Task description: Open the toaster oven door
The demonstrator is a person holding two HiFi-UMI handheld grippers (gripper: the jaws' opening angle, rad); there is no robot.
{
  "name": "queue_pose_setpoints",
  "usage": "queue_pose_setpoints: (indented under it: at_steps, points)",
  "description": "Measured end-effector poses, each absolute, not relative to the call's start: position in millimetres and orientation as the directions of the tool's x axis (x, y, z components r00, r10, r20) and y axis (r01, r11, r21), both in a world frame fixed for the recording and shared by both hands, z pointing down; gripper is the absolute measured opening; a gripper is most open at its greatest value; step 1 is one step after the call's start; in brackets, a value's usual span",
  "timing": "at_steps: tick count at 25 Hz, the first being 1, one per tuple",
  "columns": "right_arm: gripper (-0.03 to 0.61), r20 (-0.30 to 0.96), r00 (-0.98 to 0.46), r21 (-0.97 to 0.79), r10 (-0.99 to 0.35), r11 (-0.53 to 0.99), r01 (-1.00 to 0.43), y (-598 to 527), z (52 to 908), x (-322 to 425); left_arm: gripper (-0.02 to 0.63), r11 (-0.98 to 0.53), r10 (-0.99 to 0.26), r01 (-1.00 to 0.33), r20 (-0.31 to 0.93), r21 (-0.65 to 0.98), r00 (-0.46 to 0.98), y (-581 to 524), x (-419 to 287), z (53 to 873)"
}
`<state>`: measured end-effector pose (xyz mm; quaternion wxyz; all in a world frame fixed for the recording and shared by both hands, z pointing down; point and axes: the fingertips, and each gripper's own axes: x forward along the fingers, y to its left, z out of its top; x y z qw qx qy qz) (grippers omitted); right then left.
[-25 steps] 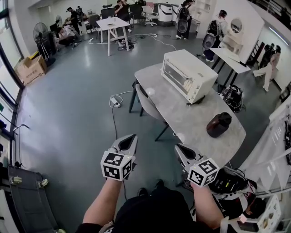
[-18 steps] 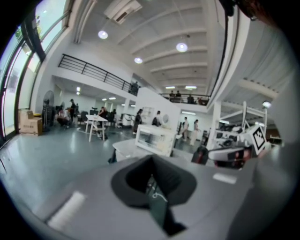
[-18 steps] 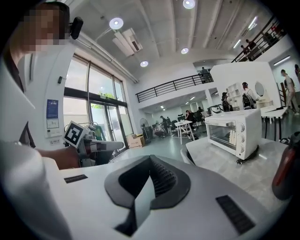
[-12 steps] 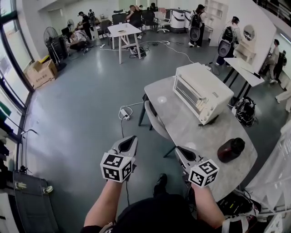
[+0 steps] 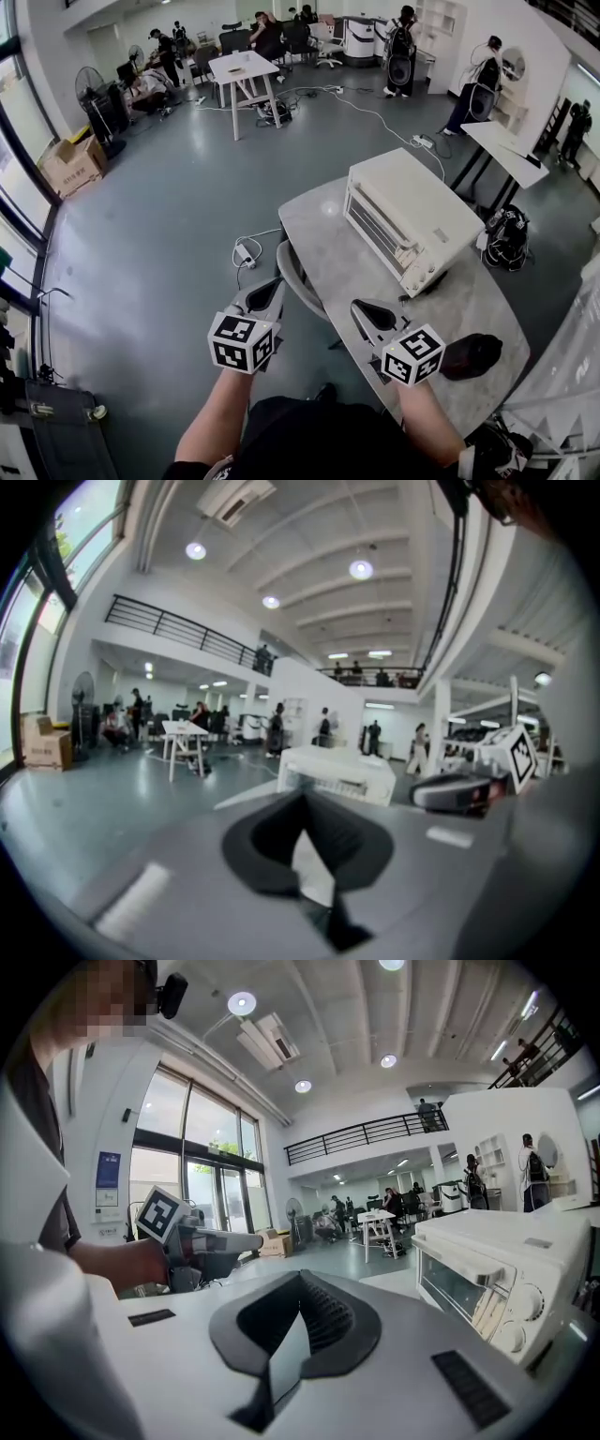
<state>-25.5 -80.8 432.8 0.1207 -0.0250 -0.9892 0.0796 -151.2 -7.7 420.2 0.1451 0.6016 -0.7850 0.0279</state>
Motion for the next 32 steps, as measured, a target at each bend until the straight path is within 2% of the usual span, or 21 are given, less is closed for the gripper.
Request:
queue_pose_setpoints:
  at_steps: [14, 20, 32]
  points:
    - [-0.005, 0.28, -0.947, -0.194, -0.16, 0.956, -0.219, -175.9, 447.3, -58.3, 0.008, 0.043, -0.956, -0.991, 0.293, 0.126, -0.005, -119.9, -195.9, 423.7]
    - [-0.005, 0.256, -0.93, -0.199, -0.263, 0.927, -0.317, -196.2, 441.2, -78.9, 0.008, -0.034, -0.954, -0.992, 0.291, 0.121, 0.068, -141.4, -221.7, 423.3]
    - [0.014, 0.288, -0.881, -0.13, -0.375, 0.896, -0.424, -257.7, 445.5, -44.5, 0.008, -0.136, -0.933, -0.983, 0.317, 0.119, 0.168, -226.3, -205.2, 433.1]
